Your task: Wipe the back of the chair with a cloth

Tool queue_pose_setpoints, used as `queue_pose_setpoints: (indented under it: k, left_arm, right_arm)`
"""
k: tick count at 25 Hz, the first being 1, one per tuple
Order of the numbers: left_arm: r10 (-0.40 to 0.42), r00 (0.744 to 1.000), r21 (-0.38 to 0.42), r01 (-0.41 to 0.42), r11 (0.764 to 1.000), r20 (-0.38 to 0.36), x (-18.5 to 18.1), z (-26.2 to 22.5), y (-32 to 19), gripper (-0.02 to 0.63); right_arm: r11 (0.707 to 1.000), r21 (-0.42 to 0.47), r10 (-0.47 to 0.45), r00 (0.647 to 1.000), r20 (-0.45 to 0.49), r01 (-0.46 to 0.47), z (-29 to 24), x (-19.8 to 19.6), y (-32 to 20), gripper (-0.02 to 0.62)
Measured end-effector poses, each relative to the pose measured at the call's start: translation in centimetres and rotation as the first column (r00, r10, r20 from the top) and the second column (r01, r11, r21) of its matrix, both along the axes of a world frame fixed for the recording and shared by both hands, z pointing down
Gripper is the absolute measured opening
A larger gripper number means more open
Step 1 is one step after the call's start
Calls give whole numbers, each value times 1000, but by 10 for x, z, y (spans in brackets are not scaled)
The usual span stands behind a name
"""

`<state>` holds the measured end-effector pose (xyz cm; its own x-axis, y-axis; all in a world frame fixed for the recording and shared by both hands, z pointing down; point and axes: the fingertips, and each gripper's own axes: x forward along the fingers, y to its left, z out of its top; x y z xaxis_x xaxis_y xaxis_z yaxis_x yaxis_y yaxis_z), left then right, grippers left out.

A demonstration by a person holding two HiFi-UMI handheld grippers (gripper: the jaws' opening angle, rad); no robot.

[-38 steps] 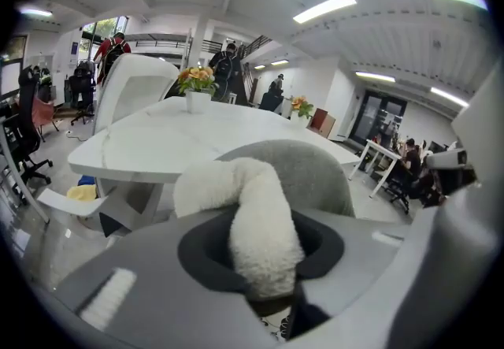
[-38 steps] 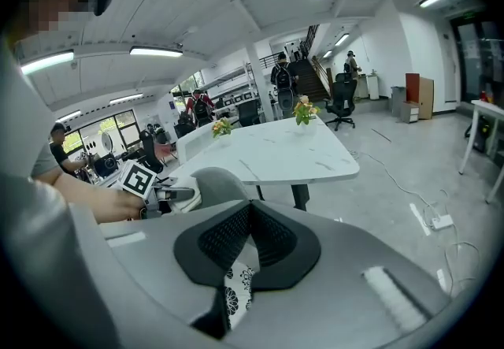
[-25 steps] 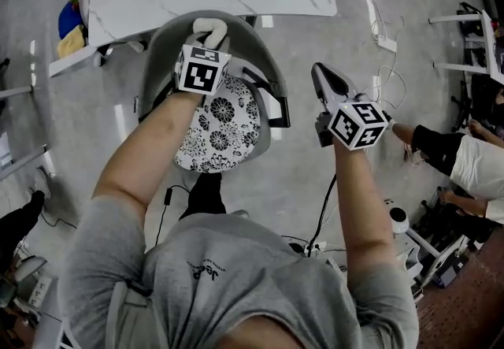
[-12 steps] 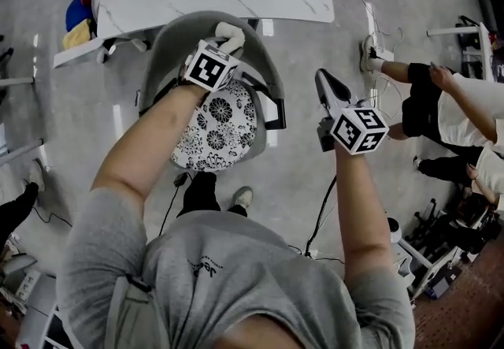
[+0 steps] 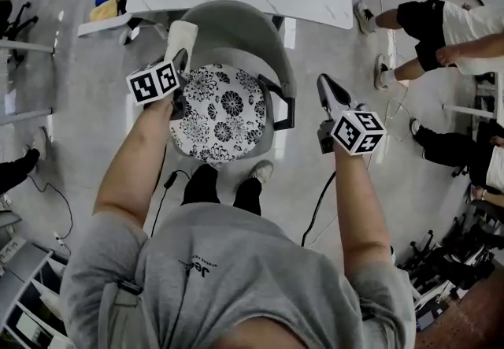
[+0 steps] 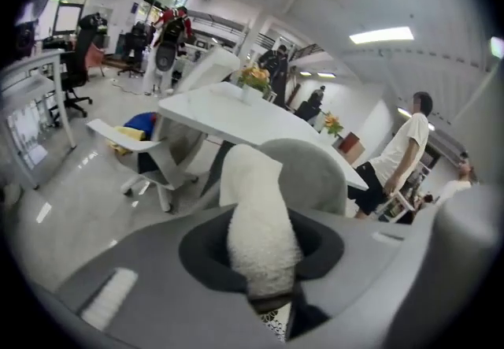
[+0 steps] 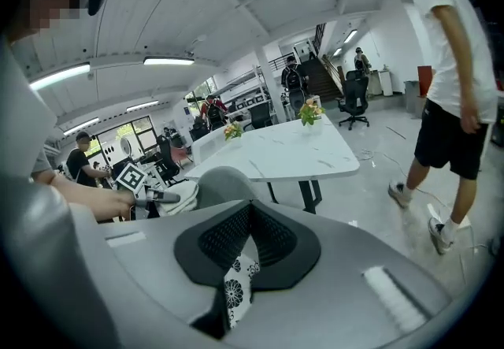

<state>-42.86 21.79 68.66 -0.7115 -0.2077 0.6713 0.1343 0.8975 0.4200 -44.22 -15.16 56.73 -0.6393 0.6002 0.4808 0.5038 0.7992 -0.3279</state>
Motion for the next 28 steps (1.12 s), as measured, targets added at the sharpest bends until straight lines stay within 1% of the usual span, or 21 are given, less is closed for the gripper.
queue_pose_setpoints:
  k: [3,5,7,10,13,16,19,24,28]
  left_arm:
    - [-110,994,-28,110,994,-17,16,5,24,150]
    - [-143,989,-47,141,989,-45,17,19,29,150]
    - [-165,985,-70,161,984,-58,6,32,28,150]
    - [-192,980,-92,187,978,-50,-22,43,25,150]
    - [-164,985,-132,156,979,-55,-45,46,13,150]
    - [-116,991,-173,102,980,-71,-55,50,-5,149]
    - [-64,994,-192,47,980,-84,-68,51,-23,149]
    - [43,994,-214,-63,975,-97,-94,51,-67,149]
    - [102,989,-225,-123,967,-105,-106,53,-102,147]
  right_arm:
    - [1000,-2,-1,1000,-26,1,9,-5,-1,5]
    - [1000,-6,5,1000,-31,-5,10,-12,1,5]
    - [1000,-1,1,1000,-31,-2,10,-18,4,5]
    - [1000,22,-17,999,-34,17,16,-22,7,5]
    - [999,36,-24,999,-45,26,25,-19,9,5]
    - [999,37,-18,998,-56,20,33,-15,8,4]
    - [999,45,-10,998,-61,13,40,-14,5,5]
    - [999,49,24,999,-24,-23,38,-27,-9,5]
    - [998,50,43,999,13,-44,33,-42,-22,5]
